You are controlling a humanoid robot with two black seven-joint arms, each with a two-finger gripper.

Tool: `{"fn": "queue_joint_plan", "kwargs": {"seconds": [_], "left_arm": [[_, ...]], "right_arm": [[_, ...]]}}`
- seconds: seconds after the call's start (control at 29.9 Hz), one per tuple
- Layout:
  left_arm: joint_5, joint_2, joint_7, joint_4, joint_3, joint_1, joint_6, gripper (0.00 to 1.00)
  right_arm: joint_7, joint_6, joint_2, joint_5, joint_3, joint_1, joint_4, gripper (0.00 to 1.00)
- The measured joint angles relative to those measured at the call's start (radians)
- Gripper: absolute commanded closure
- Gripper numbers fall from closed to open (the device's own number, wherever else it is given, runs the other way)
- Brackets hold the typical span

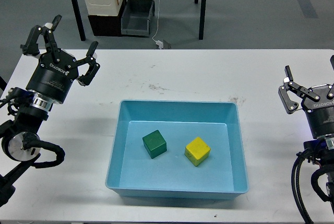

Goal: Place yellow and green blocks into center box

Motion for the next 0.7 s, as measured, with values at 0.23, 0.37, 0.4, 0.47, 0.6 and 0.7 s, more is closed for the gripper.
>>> {"fn": "queue_joint_plan", "kwargs": {"seconds": [0.23, 0.37, 0.4, 0.47, 0.6, 0.7], "left_arm": [[-0.228, -0.051, 0.000, -0.073, -0.020, 0.125, -0.028, 0.00], [-0.290, -0.110, 0.000, -0.105, -0.079, 0.211, -0.029, 0.00], [-0.295, -0.122, 0.000, -0.109, -0.087, 0.226, -0.029, 0.00], [-0.300, -0.136, 0.000, -0.111, -0.091, 0.242, -0.025, 0.00], [-0.302, -0.146, 0.000, -0.112, -0.084, 0.256, -0.023, 0.00], [-0.303, -0.151, 0.000, -0.112, -0.082, 0.272, -0.025, 0.00]], "right_arm": [[-0.072, -0.001, 0.000, 0.111, 0.034, -0.096, 0.033, 0.00], [-0.069, -0.001, 0.000, 0.133, 0.037, -0.122, 0.037, 0.00], [-0.066, -0.001, 0.000, 0.134, 0.039, -0.124, 0.037, 0.00], [-0.063, -0.001, 0.000, 0.134, 0.041, -0.128, 0.037, 0.00], [-0.062, 0.005, 0.000, 0.133, 0.042, -0.131, 0.031, 0.00], [-0.062, 0.009, 0.000, 0.132, 0.042, -0.131, 0.029, 0.00]]}}
